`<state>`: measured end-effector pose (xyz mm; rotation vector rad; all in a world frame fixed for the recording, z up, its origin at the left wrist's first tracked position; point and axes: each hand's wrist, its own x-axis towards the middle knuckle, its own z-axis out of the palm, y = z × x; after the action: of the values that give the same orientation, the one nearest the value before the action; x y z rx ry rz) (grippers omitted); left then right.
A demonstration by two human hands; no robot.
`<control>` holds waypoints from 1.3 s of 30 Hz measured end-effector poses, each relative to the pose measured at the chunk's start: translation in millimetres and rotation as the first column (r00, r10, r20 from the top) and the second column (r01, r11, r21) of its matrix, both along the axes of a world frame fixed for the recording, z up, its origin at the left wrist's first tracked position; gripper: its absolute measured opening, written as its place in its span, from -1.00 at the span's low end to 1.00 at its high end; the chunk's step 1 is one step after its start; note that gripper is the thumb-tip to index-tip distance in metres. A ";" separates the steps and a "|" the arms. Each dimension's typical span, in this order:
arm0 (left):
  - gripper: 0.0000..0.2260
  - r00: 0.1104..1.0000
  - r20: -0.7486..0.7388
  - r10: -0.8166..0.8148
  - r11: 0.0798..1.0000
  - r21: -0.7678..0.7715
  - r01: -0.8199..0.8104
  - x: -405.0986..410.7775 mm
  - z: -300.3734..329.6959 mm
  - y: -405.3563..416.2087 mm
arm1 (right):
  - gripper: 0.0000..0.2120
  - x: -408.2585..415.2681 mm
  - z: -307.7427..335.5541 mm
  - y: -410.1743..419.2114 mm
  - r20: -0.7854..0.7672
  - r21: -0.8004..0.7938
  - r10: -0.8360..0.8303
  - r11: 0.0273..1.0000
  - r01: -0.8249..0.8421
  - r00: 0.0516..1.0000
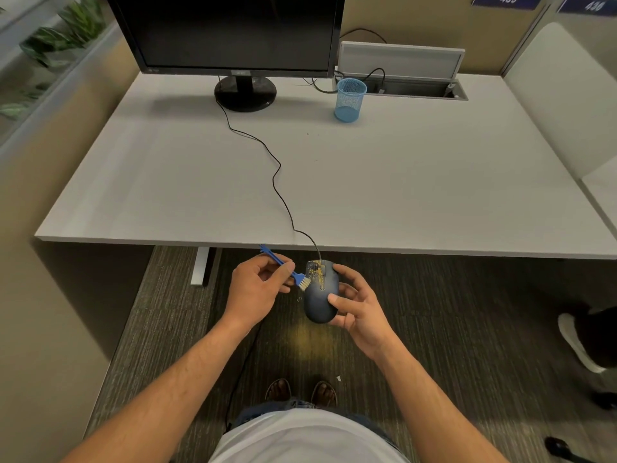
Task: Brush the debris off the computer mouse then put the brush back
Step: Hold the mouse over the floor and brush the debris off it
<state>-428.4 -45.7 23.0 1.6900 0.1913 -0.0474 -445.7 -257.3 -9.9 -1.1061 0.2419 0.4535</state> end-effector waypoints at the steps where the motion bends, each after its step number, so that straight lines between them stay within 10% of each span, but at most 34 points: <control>1: -0.94 1.000 -0.003 0.000 1.000 -0.002 0.000 -0.5 -0.5 -0.6 | -0.40 0.1 -0.4 -0.1 0.005 0.003 0.004 1.000 -0.004 1.000; 39: -0.96 1.000 -0.002 -0.011 1.000 0.010 0.011 -2.4 0.2 -3.7 | -0.29 -7.7 -6.4 1.4 0.065 -0.072 0.096 0.993 -0.091 0.993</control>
<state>-430.8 -49.4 23.3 1.7006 0.1843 -0.0564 -453.4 -255.8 -16.3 -1.2019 0.1467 0.4927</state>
